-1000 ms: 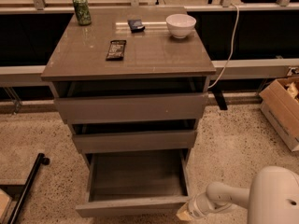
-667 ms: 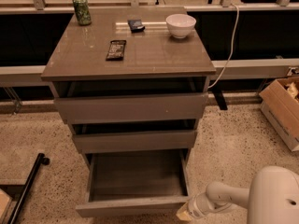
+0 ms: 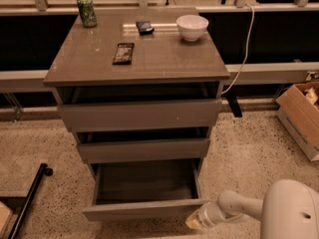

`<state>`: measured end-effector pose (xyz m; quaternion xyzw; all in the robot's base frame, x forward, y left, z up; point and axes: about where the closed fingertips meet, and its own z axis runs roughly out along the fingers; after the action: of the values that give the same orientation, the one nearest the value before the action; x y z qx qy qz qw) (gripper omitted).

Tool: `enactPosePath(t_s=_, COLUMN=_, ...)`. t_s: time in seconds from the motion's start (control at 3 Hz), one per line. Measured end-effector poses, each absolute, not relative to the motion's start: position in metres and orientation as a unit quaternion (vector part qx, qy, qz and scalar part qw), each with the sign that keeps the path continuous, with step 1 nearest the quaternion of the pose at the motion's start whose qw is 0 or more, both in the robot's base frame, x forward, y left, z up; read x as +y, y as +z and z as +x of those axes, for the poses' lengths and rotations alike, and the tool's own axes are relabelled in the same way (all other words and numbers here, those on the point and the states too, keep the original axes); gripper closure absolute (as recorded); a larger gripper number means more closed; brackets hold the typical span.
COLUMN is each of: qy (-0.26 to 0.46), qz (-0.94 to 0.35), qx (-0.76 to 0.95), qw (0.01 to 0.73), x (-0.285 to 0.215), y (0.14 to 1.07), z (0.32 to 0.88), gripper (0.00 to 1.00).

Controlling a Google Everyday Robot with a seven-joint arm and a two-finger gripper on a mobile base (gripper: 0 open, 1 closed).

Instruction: Close bottom drawer

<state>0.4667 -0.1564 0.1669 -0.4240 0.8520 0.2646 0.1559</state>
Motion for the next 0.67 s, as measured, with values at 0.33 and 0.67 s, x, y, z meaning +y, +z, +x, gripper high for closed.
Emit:
enactPosePath(t_s=0.33, qy=0.263, qz=-0.436, qx=0.844, qw=0.170, x=-0.145, y=0.169, z=0.505, gripper=1.00)
enactPosePath(t_s=0.67, qy=0.253, qz=-0.441, qx=0.841, qw=0.184, x=-0.146, y=0.174, z=0.534, gripper=1.00)
